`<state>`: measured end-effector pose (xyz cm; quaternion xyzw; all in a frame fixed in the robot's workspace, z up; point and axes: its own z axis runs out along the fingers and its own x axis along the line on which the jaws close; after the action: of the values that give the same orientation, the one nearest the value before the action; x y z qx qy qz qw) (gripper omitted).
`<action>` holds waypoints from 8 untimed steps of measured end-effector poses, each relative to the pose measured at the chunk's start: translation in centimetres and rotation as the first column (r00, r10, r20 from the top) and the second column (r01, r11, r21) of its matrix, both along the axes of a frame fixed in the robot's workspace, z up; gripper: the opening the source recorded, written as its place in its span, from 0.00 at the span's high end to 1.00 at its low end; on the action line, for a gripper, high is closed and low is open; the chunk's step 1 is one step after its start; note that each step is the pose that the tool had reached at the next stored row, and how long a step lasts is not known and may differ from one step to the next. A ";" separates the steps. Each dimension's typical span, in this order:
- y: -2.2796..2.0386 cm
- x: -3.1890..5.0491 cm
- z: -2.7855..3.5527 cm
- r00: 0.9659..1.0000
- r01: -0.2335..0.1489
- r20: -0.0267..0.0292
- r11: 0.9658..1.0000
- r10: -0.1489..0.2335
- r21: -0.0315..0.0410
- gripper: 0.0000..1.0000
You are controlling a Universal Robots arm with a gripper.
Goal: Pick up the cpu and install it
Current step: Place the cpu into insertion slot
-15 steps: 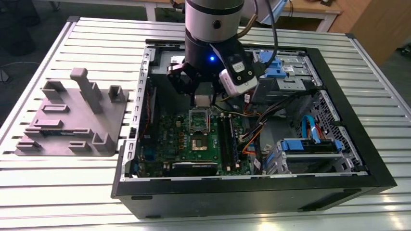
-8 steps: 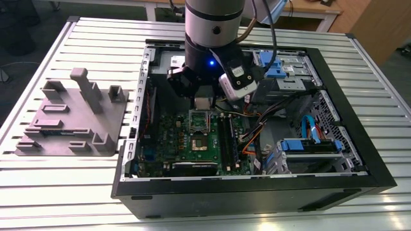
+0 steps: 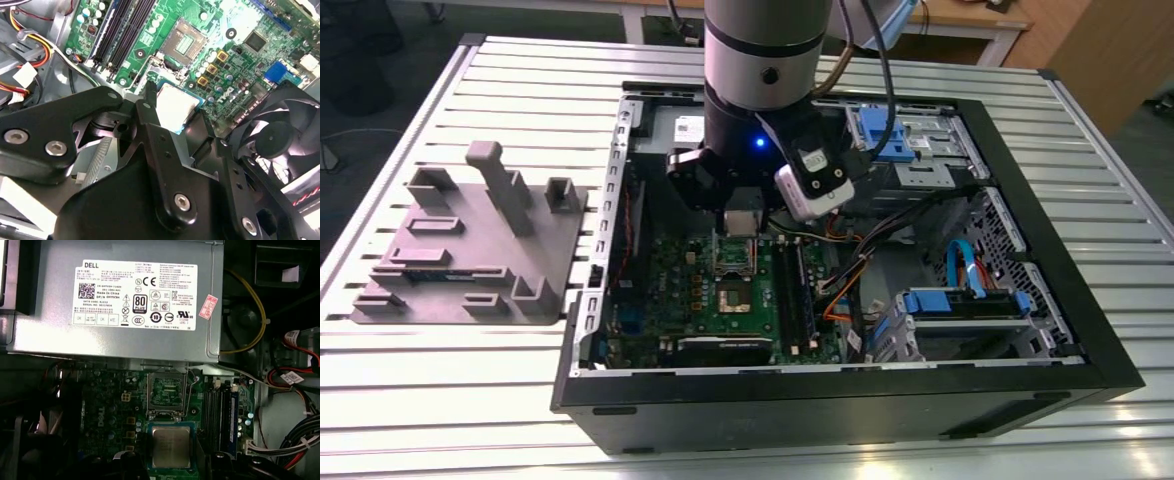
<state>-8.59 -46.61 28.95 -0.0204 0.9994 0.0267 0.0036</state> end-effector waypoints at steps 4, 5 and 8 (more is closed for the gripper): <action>0.00 0.00 -0.01 1.000 0.000 0.000 1.000 0.000 0.000 0.53; 0.00 0.00 -0.01 1.000 0.000 0.000 1.000 0.000 0.000 0.53; 0.00 0.00 -0.03 1.000 0.000 0.000 1.000 0.000 0.000 0.53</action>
<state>-8.59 -46.61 28.93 -0.0204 0.9994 0.0267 0.0036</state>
